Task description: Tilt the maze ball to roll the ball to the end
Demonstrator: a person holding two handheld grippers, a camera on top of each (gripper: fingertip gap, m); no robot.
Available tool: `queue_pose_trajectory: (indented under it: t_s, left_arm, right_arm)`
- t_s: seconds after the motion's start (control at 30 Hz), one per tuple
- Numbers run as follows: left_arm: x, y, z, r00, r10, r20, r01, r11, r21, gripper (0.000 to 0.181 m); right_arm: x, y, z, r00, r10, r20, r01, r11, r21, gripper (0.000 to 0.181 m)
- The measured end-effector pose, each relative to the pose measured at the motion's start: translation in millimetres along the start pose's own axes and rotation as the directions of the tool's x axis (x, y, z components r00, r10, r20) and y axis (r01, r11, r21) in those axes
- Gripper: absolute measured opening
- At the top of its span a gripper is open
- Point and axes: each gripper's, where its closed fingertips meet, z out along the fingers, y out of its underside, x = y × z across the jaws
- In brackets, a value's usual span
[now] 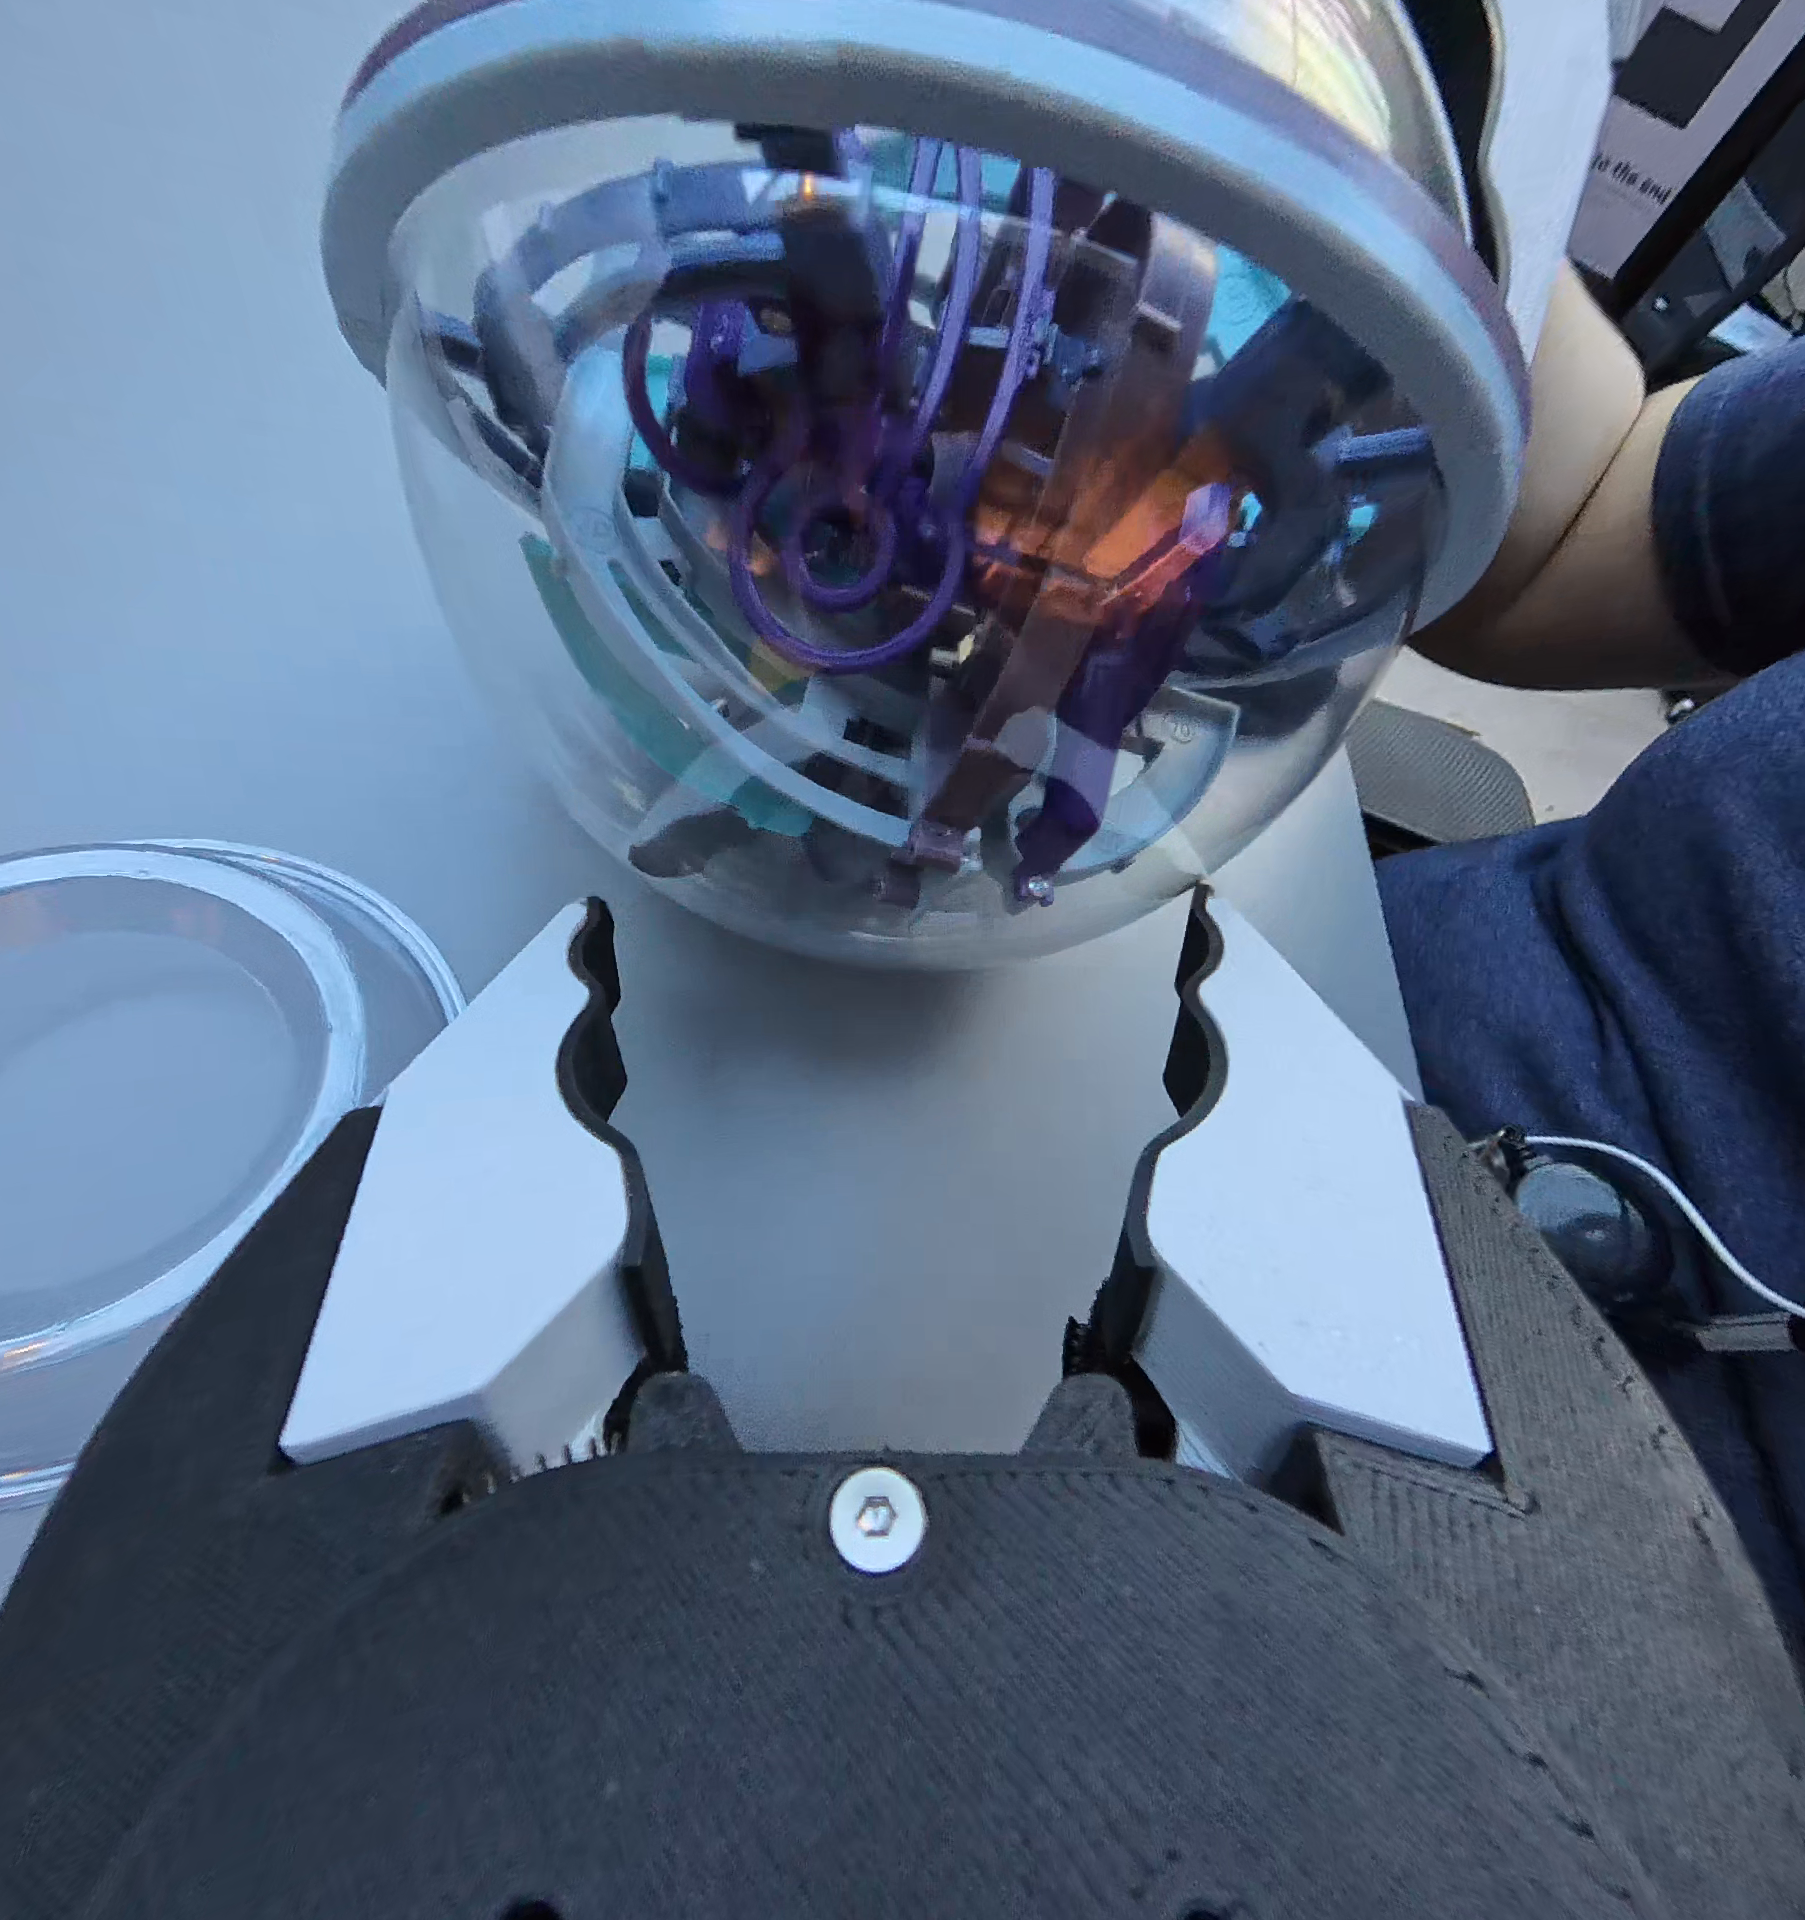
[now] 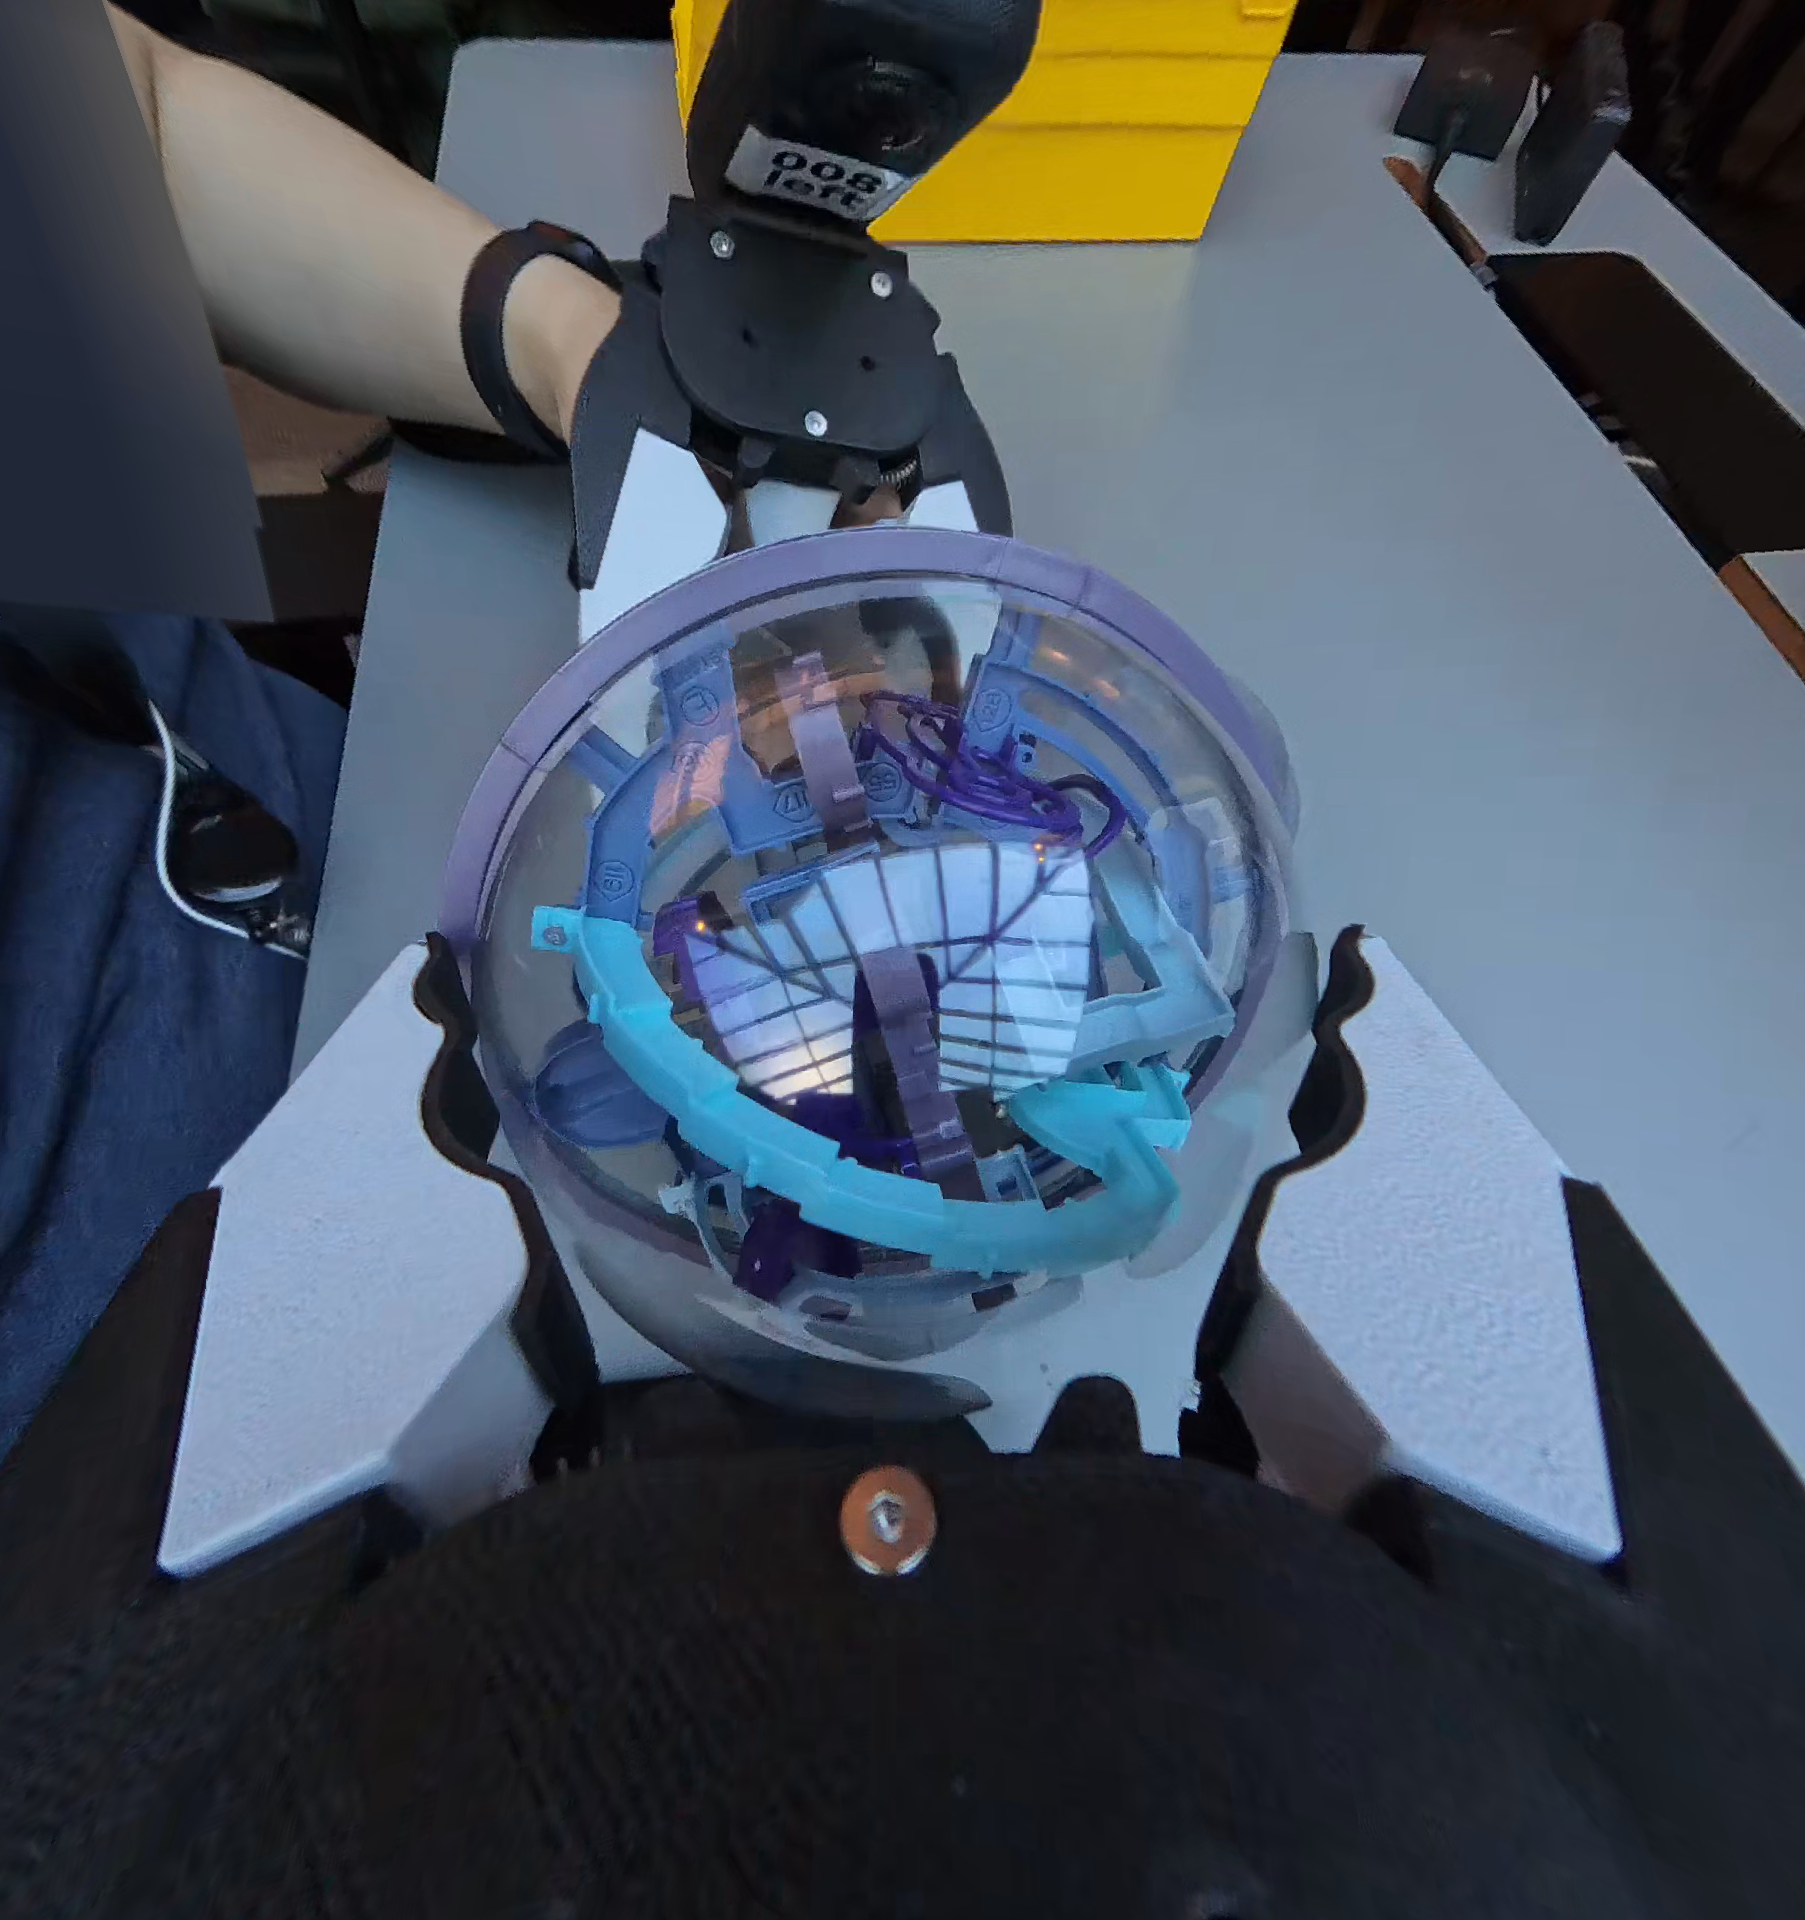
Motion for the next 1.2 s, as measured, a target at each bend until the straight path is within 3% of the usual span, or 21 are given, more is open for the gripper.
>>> queue_pose_trajectory:
  t_s: [0.1, 0.23, 0.33, 0.43, 0.53, 0.67, 0.83, 0.97, 1.07, 1.2]
  left_arm:
    - [-15, -1, -17, 0.987, 0.114, 0.112, -0.109, 0.993, -0.048, 0.111]
    - [-88, -9, -75, 0.872, 0.294, 0.392, -0.28, 0.955, -0.094, 0.086]
    - [-125, 17, -77, 0.933, 0.185, 0.309, -0.136, 0.976, -0.171, 0.106]
    - [-137, 20, -66, 0.961, 0.155, 0.229, -0.117, 0.978, -0.171, 0.111]
    - [-131, 26, -50, 0.973, 0.174, 0.151, -0.143, 0.97, -0.199, 0.107]
    - [-126, 35, -38, 0.964, 0.21, 0.162, -0.172, 0.96, -0.223, 0.101]
    - [-126, 20, -57, 0.943, 0.212, 0.258, -0.173, 0.971, -0.166, 0.106]
    - [-57, -28, -61, 0.968, 0.209, 0.138, -0.217, 0.975, 0.045, 0.104]
    - [-20, -30, -39, 0.959, 0.271, 0.08, -0.273, 0.962, 0.013, 0.122]
    - [2, -30, -13, 0.986, 0.167, -0.003, -0.166, 0.982, 0.094, 0.115]
  right_arm:
    - [-3, 1, -1, 1.0, -0.029, -0.007, 0.029, 0.999, -0.017, 0.157]
    - [-1, 1, -3, 1.0, -0.006, -0.003, 0.006, 1.0, 0.007, 0.156]
    - [1, 1, -3, 1.0, 0.007, 0.001, -0.007, 1.0, 0.019, 0.156]
    - [1, 1, -4, 1.0, 0.013, 0.002, -0.013, 1.0, 0.022, 0.157]
    - [2, 2, -4, 1.0, 0.014, 0.004, -0.014, 1.0, 0.018, 0.156]
    - [3, 2, -6, 0.999, 0.029, 0.016, -0.029, 0.999, 0.038, 0.157]
    - [5, 2, -6, 0.999, 0.045, 0.02, -0.046, 0.997, 0.057, 0.157]
    - [5, -2, -4, 0.999, 0.042, 0.016, -0.043, 0.995, 0.094, 0.157]
    - [4, -5, -3, 0.999, 0.034, 0.014, -0.036, 0.992, 0.124, 0.157]
    - [-5, -2, -21, 0.997, 0.06, 0.055, -0.071, 0.967, 0.246, 0.154]
